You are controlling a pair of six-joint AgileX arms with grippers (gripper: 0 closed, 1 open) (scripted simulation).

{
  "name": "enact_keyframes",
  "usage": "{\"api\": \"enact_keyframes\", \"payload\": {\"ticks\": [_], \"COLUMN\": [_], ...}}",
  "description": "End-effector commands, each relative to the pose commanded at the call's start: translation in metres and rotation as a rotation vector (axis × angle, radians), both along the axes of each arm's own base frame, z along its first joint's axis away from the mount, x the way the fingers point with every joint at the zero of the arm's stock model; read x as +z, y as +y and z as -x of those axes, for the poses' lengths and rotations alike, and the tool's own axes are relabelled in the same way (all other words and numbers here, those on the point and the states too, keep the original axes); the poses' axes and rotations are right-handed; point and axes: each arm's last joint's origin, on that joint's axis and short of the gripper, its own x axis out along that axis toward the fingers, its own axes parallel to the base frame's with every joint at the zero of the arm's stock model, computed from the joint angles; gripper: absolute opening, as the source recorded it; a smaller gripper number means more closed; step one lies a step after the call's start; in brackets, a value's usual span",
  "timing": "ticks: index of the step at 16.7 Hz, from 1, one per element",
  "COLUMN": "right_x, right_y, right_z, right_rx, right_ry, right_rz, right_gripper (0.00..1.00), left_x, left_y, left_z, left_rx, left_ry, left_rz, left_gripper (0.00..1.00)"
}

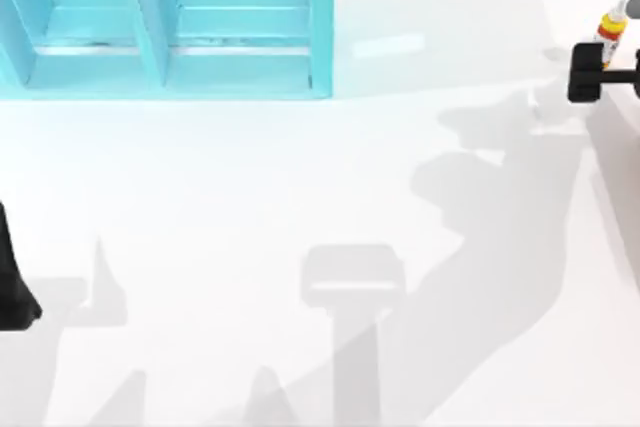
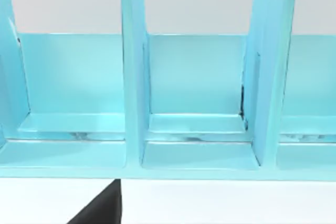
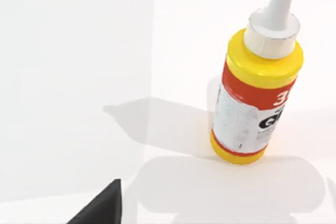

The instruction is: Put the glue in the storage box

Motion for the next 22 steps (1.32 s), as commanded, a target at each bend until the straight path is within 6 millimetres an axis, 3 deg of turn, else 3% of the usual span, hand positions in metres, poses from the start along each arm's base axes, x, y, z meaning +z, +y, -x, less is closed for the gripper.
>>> {"api": "enact_keyframes", "payload": {"ticks": [3,8,17,22], "right_x": [0.001,0.006,-0.04,-0.048], "right_y": [0.001,-0.013,-0.003,-0.002], "right_z": [-0.002,-0.031,-0.082,-0.088], "right_rx": [0.003,0.0,0.0,0.0], "right_ry": [0.005,0.0,-0.004,0.0], "right_rz": [0.0,0.0,0.0,0.0], "right_gripper": [1.0,1.0,1.0,1.0], "left_x": [0.0,0.0,0.0,0.0], "left_y": [0.0,0.0,0.0,0.0], "left_z": [0.0,0.0,0.0,0.0], "left_rx": [0.0,0.0,0.0,0.0], "left_ry": [0.0,0.0,0.0,0.0], "left_rz": [0.0,0.0,0.0,0.0], "left_gripper": [1.0,1.0,1.0,1.0]}}
